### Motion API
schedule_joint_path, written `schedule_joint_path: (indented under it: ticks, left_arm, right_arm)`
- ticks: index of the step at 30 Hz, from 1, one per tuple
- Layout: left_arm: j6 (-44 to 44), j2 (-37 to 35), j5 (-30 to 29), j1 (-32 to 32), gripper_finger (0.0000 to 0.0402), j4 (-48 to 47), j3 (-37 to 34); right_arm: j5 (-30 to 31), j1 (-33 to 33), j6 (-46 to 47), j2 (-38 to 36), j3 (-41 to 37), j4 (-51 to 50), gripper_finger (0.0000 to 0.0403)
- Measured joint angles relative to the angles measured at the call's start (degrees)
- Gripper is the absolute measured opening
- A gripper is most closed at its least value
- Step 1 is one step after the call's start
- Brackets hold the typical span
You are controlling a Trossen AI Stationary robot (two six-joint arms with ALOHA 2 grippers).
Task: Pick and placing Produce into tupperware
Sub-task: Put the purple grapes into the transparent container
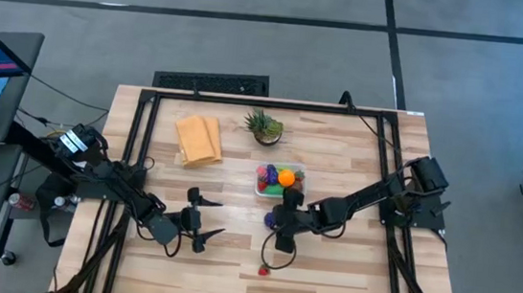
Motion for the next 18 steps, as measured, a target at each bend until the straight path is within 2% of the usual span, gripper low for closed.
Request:
schedule_joint_path:
  ticks: [5,13,18]
  left_arm:
    - [0.0,0.0,0.0,0.0,0.0336,0.0,0.0]
    - [0.0,0.0,-0.1,0.0,0.0336,0.0,0.0]
    - [0.0,0.0,-0.1,0.0,0.0336,0.0,0.0]
  right_arm:
    - [0.4,0.0,0.0,0.0,0.0,0.0,0.0240]
    - [0.6,0.0,-0.3,0.0,0.0,0.1,0.0184]
    - [0.6,0.1,-0.5,0.0,0.0,0.1,0.0191]
